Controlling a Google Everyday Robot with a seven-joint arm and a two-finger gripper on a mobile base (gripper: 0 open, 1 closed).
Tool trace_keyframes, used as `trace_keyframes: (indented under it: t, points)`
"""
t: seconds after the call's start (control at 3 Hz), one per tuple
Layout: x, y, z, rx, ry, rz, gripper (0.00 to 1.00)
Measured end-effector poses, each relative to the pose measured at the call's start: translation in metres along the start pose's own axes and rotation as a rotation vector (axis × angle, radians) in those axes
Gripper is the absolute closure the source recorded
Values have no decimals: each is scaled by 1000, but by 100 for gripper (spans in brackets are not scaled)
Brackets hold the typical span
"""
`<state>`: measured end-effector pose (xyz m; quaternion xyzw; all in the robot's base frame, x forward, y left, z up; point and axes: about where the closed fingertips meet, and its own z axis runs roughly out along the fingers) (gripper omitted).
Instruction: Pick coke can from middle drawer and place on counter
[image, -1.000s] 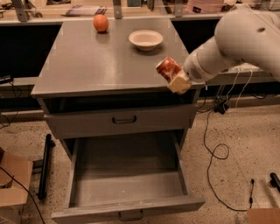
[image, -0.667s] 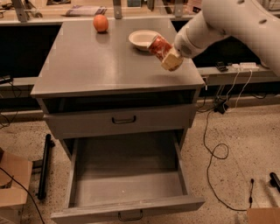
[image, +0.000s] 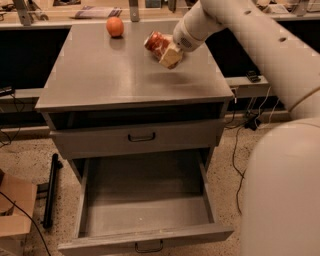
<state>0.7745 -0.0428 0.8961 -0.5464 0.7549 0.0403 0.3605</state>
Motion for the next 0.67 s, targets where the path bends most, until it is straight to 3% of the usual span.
trace_keyframes:
  t: [0.33, 0.67]
  points:
    - [8, 7, 60, -95, -6, 10, 22]
    - [12, 6, 69, -101, -6, 17, 1]
